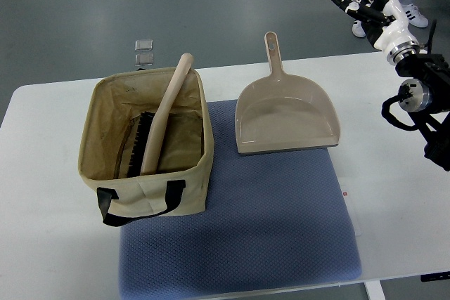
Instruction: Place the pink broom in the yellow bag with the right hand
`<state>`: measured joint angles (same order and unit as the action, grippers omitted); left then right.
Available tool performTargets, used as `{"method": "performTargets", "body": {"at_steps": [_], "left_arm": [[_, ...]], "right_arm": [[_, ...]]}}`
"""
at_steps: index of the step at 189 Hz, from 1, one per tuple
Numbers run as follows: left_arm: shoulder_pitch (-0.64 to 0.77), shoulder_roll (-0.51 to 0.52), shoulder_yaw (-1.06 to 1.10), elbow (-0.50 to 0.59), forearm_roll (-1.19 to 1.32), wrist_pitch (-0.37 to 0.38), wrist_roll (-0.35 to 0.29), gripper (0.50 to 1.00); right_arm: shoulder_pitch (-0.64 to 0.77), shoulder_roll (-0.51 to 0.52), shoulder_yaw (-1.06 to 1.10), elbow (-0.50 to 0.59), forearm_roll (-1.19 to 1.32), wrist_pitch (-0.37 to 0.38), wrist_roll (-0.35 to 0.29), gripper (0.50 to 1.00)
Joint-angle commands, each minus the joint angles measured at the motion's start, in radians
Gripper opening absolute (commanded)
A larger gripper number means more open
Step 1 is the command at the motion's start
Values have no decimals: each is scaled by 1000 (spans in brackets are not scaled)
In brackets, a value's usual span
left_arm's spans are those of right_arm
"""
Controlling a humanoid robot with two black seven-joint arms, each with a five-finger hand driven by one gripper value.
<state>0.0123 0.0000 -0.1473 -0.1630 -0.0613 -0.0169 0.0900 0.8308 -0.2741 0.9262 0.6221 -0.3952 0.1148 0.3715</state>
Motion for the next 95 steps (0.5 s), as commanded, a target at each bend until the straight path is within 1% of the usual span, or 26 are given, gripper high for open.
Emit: {"method": "performTargets", "body": {"at_steps": [1, 40, 95], "left_arm": [[0, 0, 0, 0, 0, 0, 0, 1000], [0, 0, 0, 0, 0, 0, 0, 1000], [0, 0, 0, 0, 0, 0, 0, 1000]], "right_arm": [[-21, 9, -3, -21, 114, 9, -2, 926], [-47, 39, 2, -22, 197, 11, 12, 930], [-73, 47, 0, -22, 202, 9, 17, 930]]}}
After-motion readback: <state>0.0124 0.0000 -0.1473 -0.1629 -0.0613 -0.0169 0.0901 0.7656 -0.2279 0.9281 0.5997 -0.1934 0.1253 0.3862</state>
